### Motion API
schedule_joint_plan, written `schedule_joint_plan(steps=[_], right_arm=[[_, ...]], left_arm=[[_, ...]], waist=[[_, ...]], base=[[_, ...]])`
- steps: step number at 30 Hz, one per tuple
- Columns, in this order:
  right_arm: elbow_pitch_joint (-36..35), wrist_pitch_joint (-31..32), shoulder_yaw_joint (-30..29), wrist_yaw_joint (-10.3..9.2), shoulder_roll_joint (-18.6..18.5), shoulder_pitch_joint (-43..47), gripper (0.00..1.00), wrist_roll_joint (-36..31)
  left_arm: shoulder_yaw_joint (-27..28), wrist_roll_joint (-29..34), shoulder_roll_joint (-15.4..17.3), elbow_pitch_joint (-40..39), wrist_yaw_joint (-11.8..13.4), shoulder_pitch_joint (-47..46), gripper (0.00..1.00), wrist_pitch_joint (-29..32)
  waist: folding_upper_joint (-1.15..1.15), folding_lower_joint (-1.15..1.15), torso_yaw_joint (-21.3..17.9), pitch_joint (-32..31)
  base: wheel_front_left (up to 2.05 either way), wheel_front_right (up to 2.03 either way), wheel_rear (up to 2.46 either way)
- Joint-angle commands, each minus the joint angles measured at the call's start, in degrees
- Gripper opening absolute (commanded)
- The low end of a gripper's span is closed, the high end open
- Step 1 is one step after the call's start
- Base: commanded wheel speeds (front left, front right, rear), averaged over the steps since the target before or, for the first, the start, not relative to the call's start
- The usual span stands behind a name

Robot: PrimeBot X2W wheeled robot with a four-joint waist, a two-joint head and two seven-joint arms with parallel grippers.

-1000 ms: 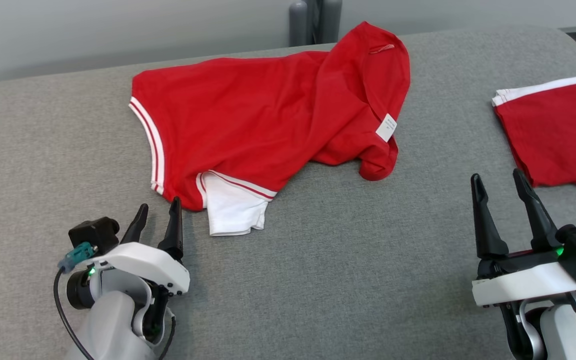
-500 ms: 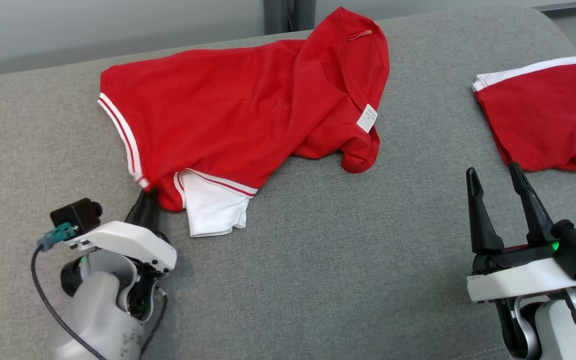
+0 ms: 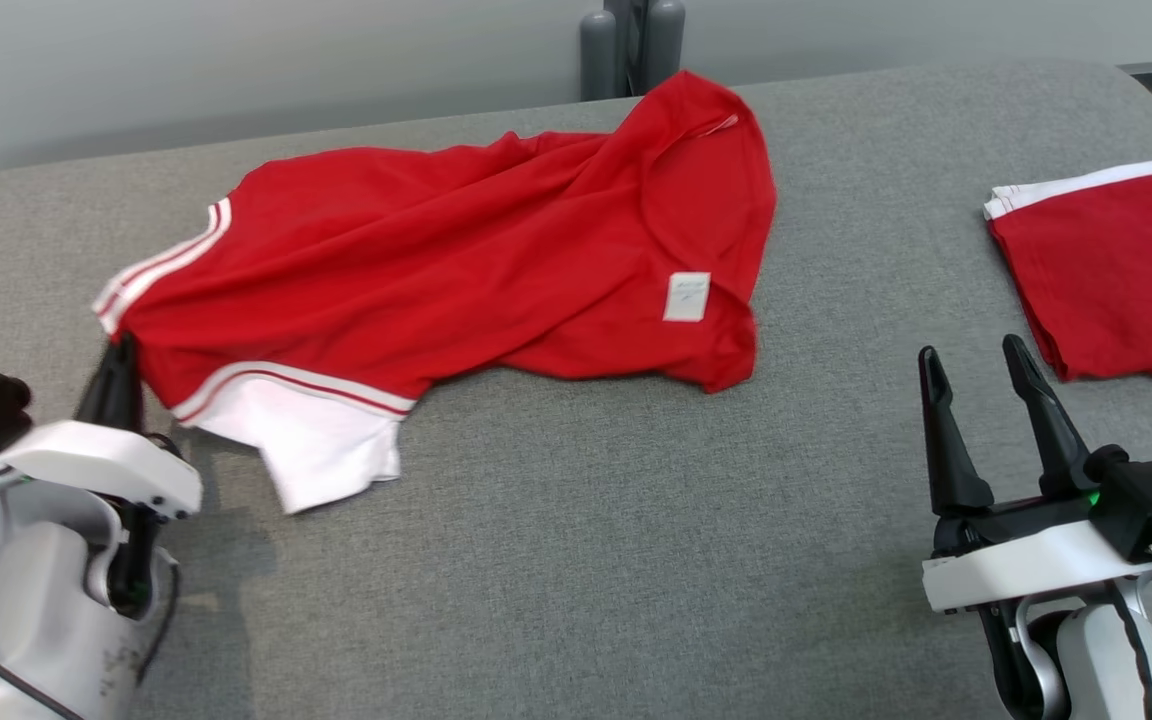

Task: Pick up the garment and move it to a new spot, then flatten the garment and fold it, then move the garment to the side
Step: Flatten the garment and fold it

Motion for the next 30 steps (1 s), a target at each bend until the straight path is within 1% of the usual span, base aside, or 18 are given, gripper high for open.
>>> schedule_joint_plan(steps=[1, 3, 5, 6, 7, 10, 17, 23, 30], right_arm=[[0.41, -0.25, 0.15, -0.03, -0.08, -0.39, 1.0, -0.24], [0.5, -0.25, 0.2, -0.03, -0.07, -0.51, 1.0, -0.24], [0.76, -0.25, 0.44, -0.03, -0.04, -0.7, 1.0, -0.16], [0.98, -0.25, 0.61, -0.03, -0.03, -0.74, 1.0, -0.11], [1.16, -0.25, 0.66, -0.03, -0.03, -0.77, 1.0, -0.09], [1.7, -0.25, 0.6, -0.03, 0.0, -0.55, 1.0, 0.08], [2.38, -0.25, 0.83, -0.03, -0.4, 0.57, 1.0, 0.06], [1.8, -0.25, 1.35, -0.03, -1.21, 1.83, 1.0, 0.57], [1.85, -0.25, 1.92, -0.03, -1.42, 3.32, 1.0, 0.93]], left_arm=[[0.36, 0.53, 1.21, -0.4, 0.47, -1.39, 0.0, -0.4], [0.39, 0.47, 1.52, -0.3, 0.45, -1.61, 0.0, -0.05], [0.17, 0.71, 2.28, 0.29, 1.09, -1.93, 0.0, 0.92], [-0.24, 1.15, 2.42, 0.69, 1.46, -1.96, 0.76, 1.66], [-0.68, 1.25, 2.43, 0.93, 1.53, -1.98, 1.0, 2.37], [-1.28, 1.65, 2.21, 1.17, 2.07, -1.78, 1.0, 2.33], [-1.24, 1.75, 0.02, -0.82, 2.76, 0.94, 1.0, -0.63], [-1.71, 3.1, -2.15, -6.25, 2.93, 5.95, 1.0, -1.82], [-0.78, 4.21, -6.13, -14.29, 3.38, 13.74, 1.0, -1.97]], waist=[[0.0, 0.0, 0.27, -0.28], [0.0, 0.0, 0.35, -0.36], [0.0, 0.0, 0.47, -0.52], [0.0, 0.0, 0.54, -0.64], [0.0, 0.0, 0.62, -0.76], [0.0, 0.0, 1.16, -1.16], [0.0, 0.0, 3.59, -2.79], [0.0, 0.0, 6.18, -4.89], [0.0, 0.0, 8.18, -6.65]], base=[[0.0, 0.0, 0.0], [0.0, 0.0, 0.0], [0.0, 0.0, 0.0], [0.0, 0.0, 0.0], [0.0, 0.0, 0.0], [0.0, 0.0, 0.0], [0.0, 0.0, 0.0], [0.0, 0.0, 0.0], [0.0, 0.0, 0.0]])
